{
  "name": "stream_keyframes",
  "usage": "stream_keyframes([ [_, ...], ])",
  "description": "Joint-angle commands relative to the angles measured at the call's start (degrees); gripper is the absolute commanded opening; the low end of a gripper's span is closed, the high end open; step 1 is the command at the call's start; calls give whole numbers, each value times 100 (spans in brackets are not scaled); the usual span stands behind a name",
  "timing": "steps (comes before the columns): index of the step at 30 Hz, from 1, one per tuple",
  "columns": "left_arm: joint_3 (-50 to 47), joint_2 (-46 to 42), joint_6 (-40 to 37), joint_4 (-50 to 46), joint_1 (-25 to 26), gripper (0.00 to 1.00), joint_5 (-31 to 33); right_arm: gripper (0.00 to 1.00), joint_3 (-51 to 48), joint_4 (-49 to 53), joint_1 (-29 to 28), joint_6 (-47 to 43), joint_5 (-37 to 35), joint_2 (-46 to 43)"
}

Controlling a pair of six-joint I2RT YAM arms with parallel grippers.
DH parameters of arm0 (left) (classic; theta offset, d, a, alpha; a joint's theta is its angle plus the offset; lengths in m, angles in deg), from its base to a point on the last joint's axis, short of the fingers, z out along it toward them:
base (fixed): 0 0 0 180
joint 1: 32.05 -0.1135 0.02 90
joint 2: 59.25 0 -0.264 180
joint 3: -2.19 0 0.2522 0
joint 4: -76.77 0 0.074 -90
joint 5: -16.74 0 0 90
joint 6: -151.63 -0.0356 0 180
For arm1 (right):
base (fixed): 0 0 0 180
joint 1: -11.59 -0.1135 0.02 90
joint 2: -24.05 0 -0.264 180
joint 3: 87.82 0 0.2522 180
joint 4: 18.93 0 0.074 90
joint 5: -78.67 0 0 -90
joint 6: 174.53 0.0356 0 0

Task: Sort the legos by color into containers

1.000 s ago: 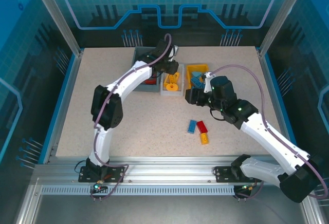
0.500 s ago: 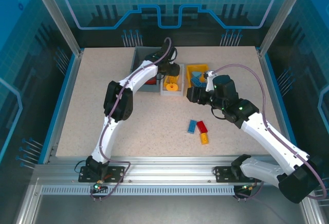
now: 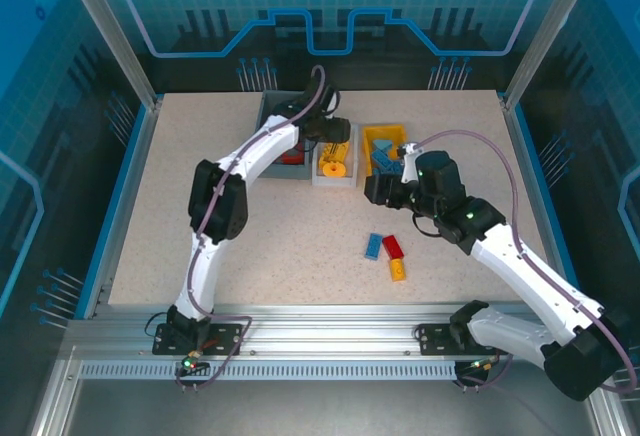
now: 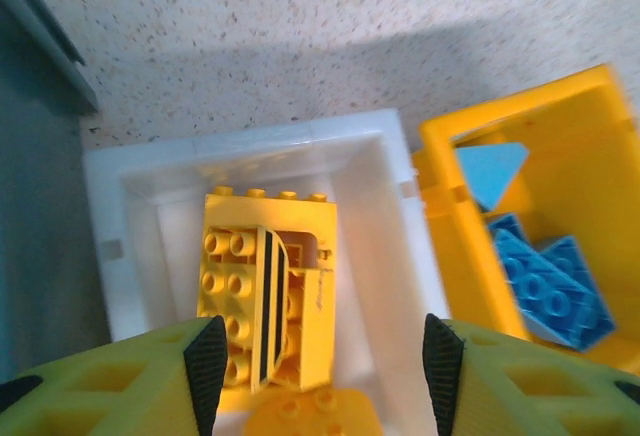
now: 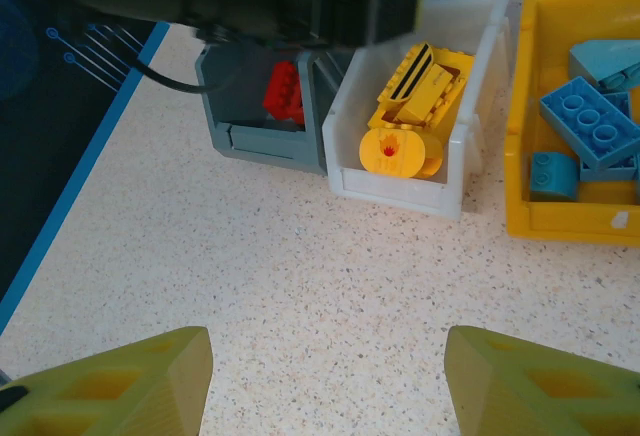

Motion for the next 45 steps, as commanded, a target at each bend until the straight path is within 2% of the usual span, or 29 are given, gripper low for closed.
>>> stream_keyframes([
  [1,-549,-994,274,434,126,61,35,63,-68,392,80,15,-270,-90],
  [5,-1961,-2157,412,957,517,65,125,59,42,1193,-7,416,-665,152],
  [8,-3257,-3116,687,1406,885,67,183,58,7,1626,-509,993,-1107,354],
  [12,-4900,-4355,1174,1800,1487,71,433,58,-91,2208,-1374,2233,-1681,757],
  [17,-6664,-5804,2010,2305,2050,74,513,59,-376,2227,-2055,3438,-1743,1290],
  [21,-7685,-6842,2623,2448,2430,75,491,60,-371,2027,-2183,3659,-1619,1825],
  [28,-8269,-7914,2982,1961,2725,75,609,61,-410,1713,-2081,3739,-1526,2395],
  [35,-8302,-8080,2959,1949,2734,75,569,60,-362,1485,-1787,3527,-1467,2864],
  [40,-8301,-8096,2925,2044,2740,75,488,54,-265,1276,-1582,3165,-1408,3192],
  [45,-8334,-8098,2932,2046,2734,75,479,40,28,1238,-1546,2985,-1434,3520],
])
